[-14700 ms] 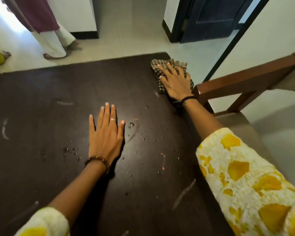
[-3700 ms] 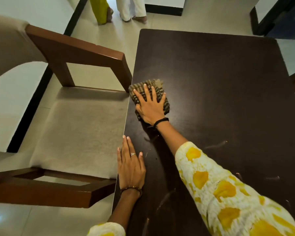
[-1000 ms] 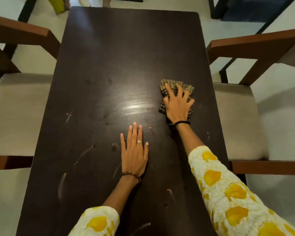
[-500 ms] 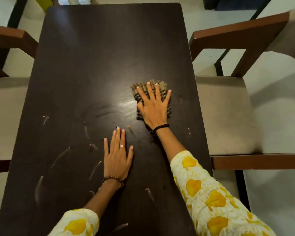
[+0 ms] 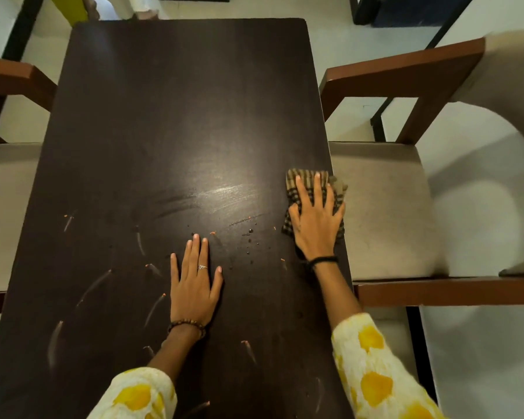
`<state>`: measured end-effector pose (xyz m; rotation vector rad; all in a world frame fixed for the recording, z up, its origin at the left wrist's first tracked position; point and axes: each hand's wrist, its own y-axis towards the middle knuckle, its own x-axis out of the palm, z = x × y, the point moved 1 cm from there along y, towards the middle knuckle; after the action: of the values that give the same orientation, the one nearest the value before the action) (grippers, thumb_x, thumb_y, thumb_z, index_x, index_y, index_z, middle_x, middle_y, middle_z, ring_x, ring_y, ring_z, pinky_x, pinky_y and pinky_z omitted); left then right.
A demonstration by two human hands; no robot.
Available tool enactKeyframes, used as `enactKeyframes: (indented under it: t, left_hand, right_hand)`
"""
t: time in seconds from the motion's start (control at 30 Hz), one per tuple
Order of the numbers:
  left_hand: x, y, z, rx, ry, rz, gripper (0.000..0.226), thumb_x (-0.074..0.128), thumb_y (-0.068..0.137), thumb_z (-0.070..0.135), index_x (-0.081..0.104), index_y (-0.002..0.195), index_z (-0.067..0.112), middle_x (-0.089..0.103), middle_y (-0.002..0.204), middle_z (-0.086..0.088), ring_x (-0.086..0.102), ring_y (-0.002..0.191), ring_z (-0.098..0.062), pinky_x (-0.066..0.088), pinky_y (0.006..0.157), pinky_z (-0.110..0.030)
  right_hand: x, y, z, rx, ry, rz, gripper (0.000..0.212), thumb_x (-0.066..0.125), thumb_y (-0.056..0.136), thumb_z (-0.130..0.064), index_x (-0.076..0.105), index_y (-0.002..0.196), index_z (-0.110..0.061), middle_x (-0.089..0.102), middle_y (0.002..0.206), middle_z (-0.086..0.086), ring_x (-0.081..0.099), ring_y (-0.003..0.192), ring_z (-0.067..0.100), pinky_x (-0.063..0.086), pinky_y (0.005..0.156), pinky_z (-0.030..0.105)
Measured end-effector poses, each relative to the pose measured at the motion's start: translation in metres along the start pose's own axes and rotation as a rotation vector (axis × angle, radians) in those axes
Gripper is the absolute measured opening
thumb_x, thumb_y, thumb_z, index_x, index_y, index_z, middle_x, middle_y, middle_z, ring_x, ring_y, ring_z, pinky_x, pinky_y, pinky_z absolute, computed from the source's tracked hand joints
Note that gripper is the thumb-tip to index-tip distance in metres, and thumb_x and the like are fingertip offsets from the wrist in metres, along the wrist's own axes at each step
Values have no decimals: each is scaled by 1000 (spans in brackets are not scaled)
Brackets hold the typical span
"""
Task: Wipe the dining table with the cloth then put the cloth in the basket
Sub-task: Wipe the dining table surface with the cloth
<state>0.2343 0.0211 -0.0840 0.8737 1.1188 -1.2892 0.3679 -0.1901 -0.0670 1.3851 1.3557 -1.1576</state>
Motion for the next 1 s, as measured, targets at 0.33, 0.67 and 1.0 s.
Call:
enactKeyframes:
  t: [0.33, 0.67, 1.0]
  left_hand:
    - [0, 0, -1, 2, -2, 0, 60, 27, 93, 40, 18, 143, 8, 19, 151, -7, 13, 139, -18, 1, 114, -40]
    - [-18, -9, -25, 61, -69, -87, 57, 25, 94, 38, 24, 144, 8, 23, 150, -7, 14, 139, -16, -3, 115, -34]
    - [-32, -24, -87, 84, -58, -92, 55, 13, 98, 41, 25, 143, 11, 25, 150, -6, 20, 138, -17, 7, 114, -40]
  right_hand:
    - [-2, 38, 1, 43, -37, -85, 57, 39, 94, -42, 19, 147, -35, 12, 158, 4, 11, 143, 30, 8, 110, 60]
    - [-5, -22, 3, 116, -36, -76, 60, 46, 93, -39, 20, 147, -31, 15, 157, 8, 17, 141, 34, 11, 108, 62]
    - [26, -6, -129, 134, -86, -47, 59, 33, 83, -37, 40, 140, -25, 41, 146, 12, 43, 129, 36, 28, 100, 65]
